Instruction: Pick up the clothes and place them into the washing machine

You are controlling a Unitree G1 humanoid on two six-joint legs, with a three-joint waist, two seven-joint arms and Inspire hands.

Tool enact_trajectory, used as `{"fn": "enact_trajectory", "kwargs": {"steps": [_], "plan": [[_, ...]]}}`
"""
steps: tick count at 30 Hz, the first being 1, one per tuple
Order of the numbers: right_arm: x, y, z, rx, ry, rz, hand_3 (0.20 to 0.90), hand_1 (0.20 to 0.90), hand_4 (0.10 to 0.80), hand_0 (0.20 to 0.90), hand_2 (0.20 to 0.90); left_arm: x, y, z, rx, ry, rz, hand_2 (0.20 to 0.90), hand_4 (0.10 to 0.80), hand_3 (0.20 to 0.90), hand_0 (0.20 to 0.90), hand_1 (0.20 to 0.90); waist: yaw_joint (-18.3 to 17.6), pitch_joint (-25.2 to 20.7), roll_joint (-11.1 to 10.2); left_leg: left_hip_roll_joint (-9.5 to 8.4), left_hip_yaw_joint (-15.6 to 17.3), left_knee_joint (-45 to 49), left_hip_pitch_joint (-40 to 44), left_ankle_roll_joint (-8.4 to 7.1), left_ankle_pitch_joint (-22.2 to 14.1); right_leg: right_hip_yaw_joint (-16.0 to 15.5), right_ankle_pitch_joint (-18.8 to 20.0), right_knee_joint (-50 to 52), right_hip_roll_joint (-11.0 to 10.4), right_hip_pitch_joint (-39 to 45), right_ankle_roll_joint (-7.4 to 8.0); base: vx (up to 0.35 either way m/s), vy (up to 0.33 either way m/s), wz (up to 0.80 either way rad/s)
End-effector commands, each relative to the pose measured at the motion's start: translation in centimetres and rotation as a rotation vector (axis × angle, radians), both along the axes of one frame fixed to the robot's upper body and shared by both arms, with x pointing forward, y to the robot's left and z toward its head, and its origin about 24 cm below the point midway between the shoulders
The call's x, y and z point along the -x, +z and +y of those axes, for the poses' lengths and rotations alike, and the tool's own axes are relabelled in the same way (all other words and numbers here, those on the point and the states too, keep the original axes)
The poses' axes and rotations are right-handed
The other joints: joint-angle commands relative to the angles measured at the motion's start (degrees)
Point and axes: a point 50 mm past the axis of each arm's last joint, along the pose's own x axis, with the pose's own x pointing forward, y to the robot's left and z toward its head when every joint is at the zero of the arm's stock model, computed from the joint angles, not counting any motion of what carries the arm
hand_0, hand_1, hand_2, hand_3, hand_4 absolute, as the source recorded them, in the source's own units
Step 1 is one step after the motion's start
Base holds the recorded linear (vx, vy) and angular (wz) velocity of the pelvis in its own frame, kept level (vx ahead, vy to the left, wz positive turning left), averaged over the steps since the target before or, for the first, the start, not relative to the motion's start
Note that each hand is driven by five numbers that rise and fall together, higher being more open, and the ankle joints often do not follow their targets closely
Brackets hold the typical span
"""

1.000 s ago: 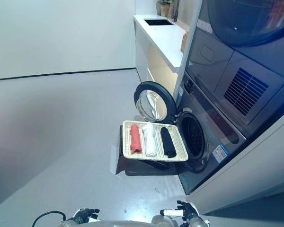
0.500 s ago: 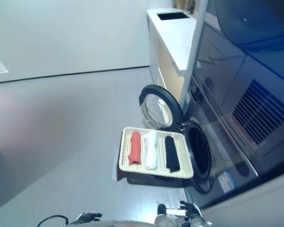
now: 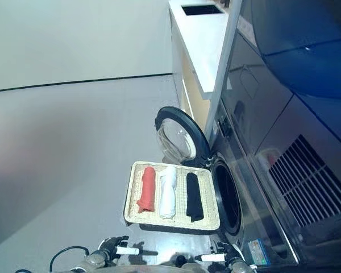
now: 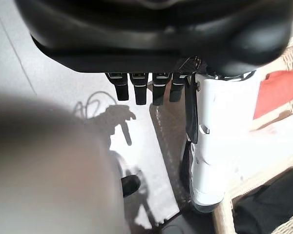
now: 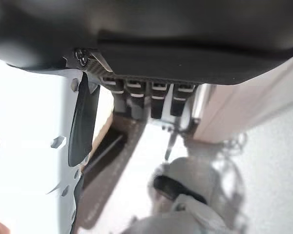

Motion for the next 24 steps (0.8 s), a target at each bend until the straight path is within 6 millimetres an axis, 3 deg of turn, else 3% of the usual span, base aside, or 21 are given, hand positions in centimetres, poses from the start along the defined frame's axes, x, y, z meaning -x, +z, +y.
{"fn": "enact_trajectory", "kwargs": {"steps": [1, 3, 4, 7, 13, 14, 15, 16, 17, 19, 20, 21, 22, 23, 24], "plan": [[-1.9, 0.8, -1.0, 0.042, 0.024, -0.072, 0.900, 0.900, 0.800, 0.900, 0.900, 0.1, 0.3, 1.9, -0.069, -0.005, -0.029, 0.900, 0.800, 0.900, 0.900, 0.900, 2.01, 0.54, -1.30, 0.28, 3.46, -11.37, -5.12, 6.21, 9.65, 5.69, 2.63, 0.30, 0.16, -1.12, 6.79, 0.163, 0.005, -0.16], [-1.9, 0.8, -1.0, 0.039, 0.011, -0.079, 0.900, 0.900, 0.800, 0.900, 0.900, 1.0, 0.2, 2.5, -0.088, 0.018, -0.002, 0.900, 0.800, 0.900, 0.900, 0.900, 3.14, 0.66, -0.27, 1.87, 4.66, -24.91, -6.56, 5.18, 9.87, 6.95, 0.70, -0.59, 1.37, 1.49, 7.13, 0.264, 0.027, -0.36], [-1.8, 0.8, -1.0, 0.039, 0.011, -0.079, 0.900, 0.900, 0.800, 0.900, 0.900, 1.1, 0.1, 2.5, -0.089, 0.017, -0.002, 0.900, 0.800, 0.900, 0.900, 0.900, 3.28, 0.89, -0.38, 1.83, 4.86, -25.25, -5.99, 5.22, 9.87, 7.10, 0.59, -0.67, 1.25, 1.88, 7.13, 0.261, 0.044, -0.20], [-1.0, 0.7, -1.5, 0.047, -0.032, -0.067, 0.900, 0.900, 0.800, 0.900, 0.900, 1.9, 0.0, 2.6, -0.089, 0.021, 0.021, 0.900, 0.800, 0.900, 0.900, 0.900, 4.84, 0.65, 1.97, 1.76, 3.62, -39.46, -9.00, 3.40, 14.56, 10.29, -2.11, -1.59, 2.87, 6.27, 7.41, 0.334, 0.059, -0.25], [-0.3, 0.5, -1.4, 0.024, -0.068, -0.045, 0.900, 0.900, 0.800, 0.900, 0.900, 2.3, -0.2, 2.4, -0.078, -0.004, 0.037, 0.900, 0.800, 0.900, 0.900, 0.900, 5.11, -1.89, 2.88, 1.29, 5.85, -40.22, -6.88, 3.43, 14.24, 12.24, -4.78, -1.76, 0.87, 9.81, 8.45, 0.227, 0.139, -0.72], [0.0, 0.3, -1.3, 0.014, -0.087, -0.036, 0.900, 0.900, 0.800, 0.900, 0.900, 1.9, 0.0, 2.5, -0.083, -0.027, 0.025, 0.900, 0.800, 0.900, 0.900, 0.900, 4.73, -3.05, 2.37, 0.97, 7.46, -39.67, -5.66, 3.98, 13.17, 12.10, -5.52, -1.26, -0.96, 10.64, 9.28, 0.250, 0.186, -0.60], [0.0, 0.3, -1.3, 0.014, -0.087, -0.036, 0.900, 0.900, 0.800, 0.900, 0.900, 1.9, 0.0, 2.5, -0.083, -0.028, 0.025, 0.900, 0.800, 0.900, 0.900, 0.900, 4.79, -3.00, 2.27, 0.89, 7.55, -39.66, -5.57, 4.01, 13.12, 12.15, -5.58, -1.27, -1.07, 10.73, 9.30, 0.344, 0.251, -0.34], [0.1, 0.3, -1.1, 0.005, -0.099, -0.032, 0.900, 0.900, 0.800, 0.900, 0.900, 1.1, 0.2, 2.7, -0.090, -0.023, -0.002, 0.900, 0.800, 0.900, 0.900, 0.900, 4.78, -4.15, 1.50, 0.03, 9.24, -38.28, -5.19, 5.29, 11.08, 12.07, -5.66, 0.93, -3.05, 10.76, 10.42, 0.178, 0.121, -0.19], [0.1, 0.3, -1.1, 0.005, -0.099, -0.032, 0.900, 0.900, 0.800, 0.900, 0.900, 1.1, 0.2, 2.8, -0.091, -0.023, -0.002, 0.900, 0.800, 0.900, 0.900, 0.900, 4.82, -4.16, 1.42, -0.04, 9.32, -38.18, -5.21, 5.32, 10.99, 12.11, -5.72, 0.94, -3.13, 10.76, 10.44, 0.255, 0.171, -0.05], [-0.3, 0.3, -1.0, 0.001, -0.100, -0.046, 0.900, 0.900, 0.800, 0.900, 0.900, -0.3, 0.7, 2.9, -0.090, -0.019, -0.055, 0.900, 0.800, 0.900, 0.900, 0.900, 5.11, -5.01, 0.70, -1.33, 11.86, -36.00, -4.36, 7.55, 7.78, 11.88, -3.70, 10.85, -5.25, 7.79, 12.78, 0.208, 0.148, -0.15], [-0.3, 0.3, -1.0, 0.001, -0.100, -0.046, 0.900, 0.900, 0.800, 0.900, 0.900, -0.3, 0.7, 2.9, -0.090, -0.019, -0.055, 0.900, 0.800, 0.900, 0.900, 0.900, 5.18, -5.04, 0.65, -1.36, 11.95, -35.91, -4.43, 7.56, 7.71, 11.96, -3.82, 11.05, -5.27, 7.65, 12.79, 0.141, 0.127, -0.32], [-0.8, 0.5, -0.9, 0.002, -0.087, -0.059, 0.900, 0.900, 0.800, 0.900, 0.900, -0.8, 0.8, 3.0, -0.092, -0.022, -0.070, 0.900, 0.800, 0.900, 0.900, 0.900, 5.00, -4.41, 0.80, -1.36, 12.43, -35.30, -3.84, 8.04, 6.85, 11.58, -0.74, 16.67, -5.26, 4.48, 13.85, 0.013, 0.113, -0.30], [-1.9, 0.8, -1.1, 0.017, -0.067, -0.083, 0.900, 0.900, 0.800, 0.900, 0.900, -1.8, 1.2, 3.2, -0.100, -0.041, -0.101, 0.900, 0.800, 0.900, 0.900, 0.900, 4.27, -2.08, 1.91, -0.98, 12.29, -34.02, -2.93, 8.76, 6.13, 10.04, 3.16, 24.06, -3.42, -0.80, 15.17, 0.010, 0.111, -0.34], [-1.9, 0.8, -1.1, 0.017, -0.067, -0.083, 0.900, 0.900, 0.800, 0.900, 0.900, -1.8, 1.2, 3.2, -0.100, -0.041, -0.102, 0.900, 0.800, 0.900, 0.900, 0.900, 4.23, -2.01, 1.87, -1.03, 12.26, -33.93, -2.96, 8.75, 6.07, 10.02, 3.00, 24.32, -3.45, -0.89, 15.16, 0.003, 0.133, -0.21], [-2.4, 1.0, -1.2, 0.031, -0.051, -0.091, 0.900, 0.900, 0.800, 0.900, 0.900, -2.0, 1.3, 3.3, -0.103, -0.049, -0.105, 0.900, 0.800, 0.900, 0.900, 0.900, 4.28, -1.22, 2.74, -0.70, 11.96, -33.77, -2.38, 8.97, 5.71, 7.18, 2.34, 26.32, -3.30, -3.68, 14.72, 0.120, 0.101, -0.07]]}}
